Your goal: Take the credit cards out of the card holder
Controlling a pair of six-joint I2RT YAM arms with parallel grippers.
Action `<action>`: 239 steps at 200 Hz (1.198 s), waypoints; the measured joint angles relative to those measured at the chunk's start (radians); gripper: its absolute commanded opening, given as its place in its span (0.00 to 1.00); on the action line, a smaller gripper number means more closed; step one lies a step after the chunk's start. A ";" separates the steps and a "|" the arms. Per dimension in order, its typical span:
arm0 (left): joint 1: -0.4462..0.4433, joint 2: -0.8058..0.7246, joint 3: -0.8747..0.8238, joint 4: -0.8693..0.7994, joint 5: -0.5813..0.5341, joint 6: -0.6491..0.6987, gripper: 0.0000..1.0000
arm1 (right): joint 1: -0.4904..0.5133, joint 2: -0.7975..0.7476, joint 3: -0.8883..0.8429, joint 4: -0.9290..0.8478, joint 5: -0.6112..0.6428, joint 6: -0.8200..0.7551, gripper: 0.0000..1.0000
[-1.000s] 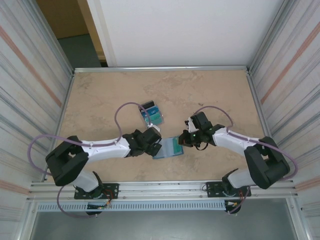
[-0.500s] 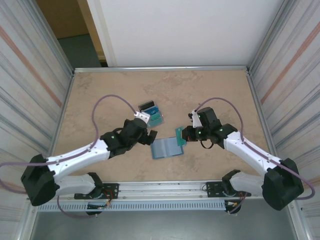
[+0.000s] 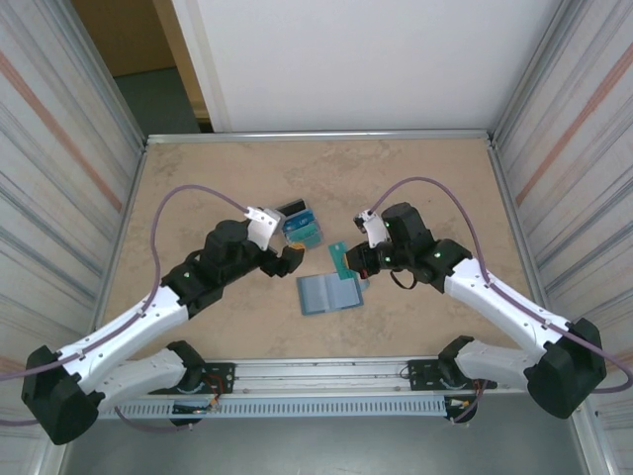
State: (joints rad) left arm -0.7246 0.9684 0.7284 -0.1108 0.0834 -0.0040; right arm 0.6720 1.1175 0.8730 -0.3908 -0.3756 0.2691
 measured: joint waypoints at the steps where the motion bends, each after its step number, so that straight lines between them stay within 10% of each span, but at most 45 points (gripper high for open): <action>1: 0.000 0.000 0.001 0.000 0.004 0.003 0.90 | 0.001 0.000 0.001 0.000 -0.001 -0.002 0.03; 116: 0.000 0.150 0.145 -0.101 0.452 0.309 0.46 | 0.060 0.002 0.068 -0.072 -0.144 -0.151 0.07; 163: 0.000 0.203 0.175 -0.142 0.531 0.356 0.40 | 0.064 0.008 0.087 -0.089 -0.166 -0.177 0.07; 213: 0.001 0.233 0.210 -0.204 0.603 0.404 0.00 | 0.068 0.008 0.100 -0.116 -0.176 -0.207 0.07; 239: 0.001 0.240 0.216 -0.222 0.616 0.412 0.00 | 0.069 0.008 0.100 -0.127 -0.175 -0.227 0.11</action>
State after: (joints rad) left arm -0.7235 1.2083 0.9443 -0.3325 0.6994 0.4084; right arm 0.7406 1.1259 0.9726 -0.5175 -0.5503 0.0422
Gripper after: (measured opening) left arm 0.067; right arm 0.077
